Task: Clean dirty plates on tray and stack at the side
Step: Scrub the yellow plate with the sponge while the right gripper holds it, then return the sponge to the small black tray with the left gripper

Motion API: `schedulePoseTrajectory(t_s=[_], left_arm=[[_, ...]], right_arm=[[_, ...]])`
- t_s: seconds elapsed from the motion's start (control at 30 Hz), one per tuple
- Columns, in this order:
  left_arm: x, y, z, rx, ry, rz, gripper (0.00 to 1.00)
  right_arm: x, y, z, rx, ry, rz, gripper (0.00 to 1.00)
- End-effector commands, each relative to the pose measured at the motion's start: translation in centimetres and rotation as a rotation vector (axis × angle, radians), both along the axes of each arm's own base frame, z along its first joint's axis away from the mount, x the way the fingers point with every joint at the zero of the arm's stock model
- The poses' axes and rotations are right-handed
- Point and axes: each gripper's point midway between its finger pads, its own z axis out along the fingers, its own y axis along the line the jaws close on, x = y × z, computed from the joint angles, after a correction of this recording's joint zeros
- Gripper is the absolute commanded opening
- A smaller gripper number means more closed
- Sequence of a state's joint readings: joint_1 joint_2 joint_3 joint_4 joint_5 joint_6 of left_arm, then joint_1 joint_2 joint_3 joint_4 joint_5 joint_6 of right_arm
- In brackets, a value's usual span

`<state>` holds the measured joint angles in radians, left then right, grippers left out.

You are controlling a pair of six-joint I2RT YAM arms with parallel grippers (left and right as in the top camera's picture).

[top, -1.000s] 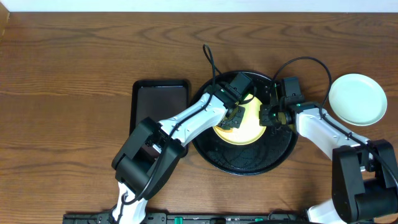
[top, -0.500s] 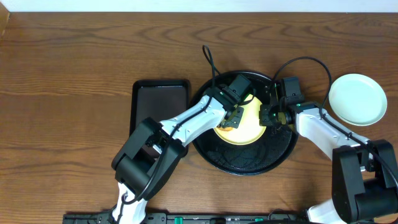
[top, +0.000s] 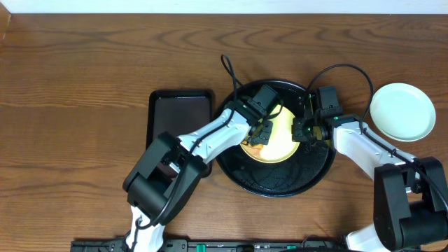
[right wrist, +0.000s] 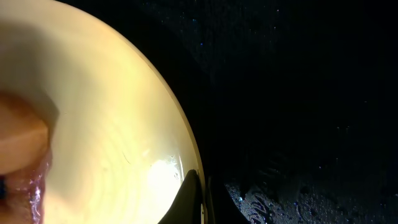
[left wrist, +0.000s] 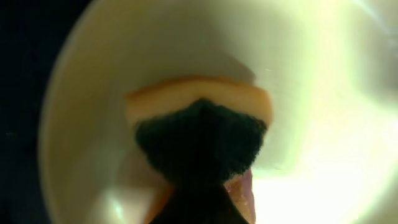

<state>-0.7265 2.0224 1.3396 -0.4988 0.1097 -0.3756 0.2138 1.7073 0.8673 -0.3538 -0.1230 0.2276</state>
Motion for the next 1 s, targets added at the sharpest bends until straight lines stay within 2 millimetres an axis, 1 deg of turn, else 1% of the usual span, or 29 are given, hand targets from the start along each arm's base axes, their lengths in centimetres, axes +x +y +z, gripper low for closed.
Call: schedulePoseTrajectory(t_s=[0.0, 0.07, 0.1, 0.17, 0.2, 0.27, 0.33, 0.4, 0.43, 0.47, 0.53, 0.6, 0.63, 0.67, 0.73, 0.8, 0.83, 0.87, 0.9, 0.97], left_arm=[[-4.7, -1.1, -3.9, -0.068, 0.233, -0.046, 0.08], [-5.0, -1.9, -3.6, -0.112, 0.252, -0.059, 0.08], [-5.0, -2.7, -2.9, -0.158, 0.262, -0.074, 0.08], [-4.3, -4.3, -0.9, -0.262, 0.261, -0.11, 0.08], [-3.8, -4.9, 0.3, -0.312, 0.251, -0.12, 0.08], [-2.1, -5.9, 3.7, -0.413, 0.217, -0.132, 0.07], [-0.1, -6.3, 8.1, -0.516, 0.164, -0.14, 0.08], [1.6, -5.8, 11.9, -0.587, 0.107, -0.131, 0.08], [2.8, -4.9, 14.6, -0.625, 0.06, -0.103, 0.08], [3.4, -3.9, 16.4, -0.646, 0.025, -0.083, 0.08], [3.9, -2.0, 19.2, -0.665, -0.021, -0.053, 0.08], [3.9, 0.1, 20.9, -0.659, -0.043, -0.019, 0.07], [3.7, 1.3, 21.4, -0.645, -0.05, 0.003, 0.08], [3.7, 2.7, 21.5, -0.613, -0.054, 0.039, 0.08], [3.7, 5.7, 20.8, -0.507, -0.063, 0.117, 0.08], [3.7, 9.1, 19.3, -0.362, -0.071, 0.192, 0.08], [3.6, 11.2, 18.3, -0.265, -0.068, 0.244, 0.08], [3.3, 14.0, 16.8, -0.127, -0.062, 0.308, 0.08], [3.1, 15.8, 15.8, -0.033, -0.061, 0.343, 0.08], [2.5, 18.3, 14.1, 0.102, -0.051, 0.38, 0.08]], right_arm=[[-0.7, -0.2, -1.2, -0.028, 0.037, 0.001, 0.01], [-0.7, -0.2, -1.2, -0.028, 0.037, 0.001, 0.01], [-0.7, -0.2, -1.2, -0.028, 0.037, 0.001, 0.01], [-0.7, -0.2, -1.2, -0.029, 0.037, 0.001, 0.01], [-0.7, -0.2, -1.2, -0.028, 0.037, 0.002, 0.01], [-0.7, -0.2, -1.2, -0.029, 0.037, 0.001, 0.01], [-0.7, -0.2, -1.2, -0.029, 0.038, 0.002, 0.01], [-0.8, -0.2, -1.2, -0.029, 0.039, 0.001, 0.01], [-0.8, -0.2, -1.2, -0.029, 0.04, 0.002, 0.01], [-0.8, -0.2, -1.2, -0.029, 0.04, 0.002, 0.01], [-0.8, -0.2, -1.2, -0.029, 0.04, 0.001, 0.01], [-0.8, -0.2, -1.2, -0.029, 0.04, 0.001, 0.02], [-0.8, -0.2, -1.2, -0.029, 0.04, 0.002, 0.02], [-0.8, -0.2, -1.2, -0.029, 0.04, 0.001, 0.02], [-0.8, -0.2, -1.2, -0.029, 0.04, 0.001, 0.03], [-0.8, -0.2, -1.2, -0.029, 0.04, 0.001, 0.04], [-0.8, -0.2, -1.2, -0.029, 0.04, 0.002, 0.04], [-0.8, -0.2, -1.2, -0.03, 0.04, 0.002, 0.07], [-0.8, -0.2, -1.2, -0.03, 0.04, 0.002, 0.11], [-0.8, -0.2, -1.2, -0.029, 0.039, 0.002, 0.14]])
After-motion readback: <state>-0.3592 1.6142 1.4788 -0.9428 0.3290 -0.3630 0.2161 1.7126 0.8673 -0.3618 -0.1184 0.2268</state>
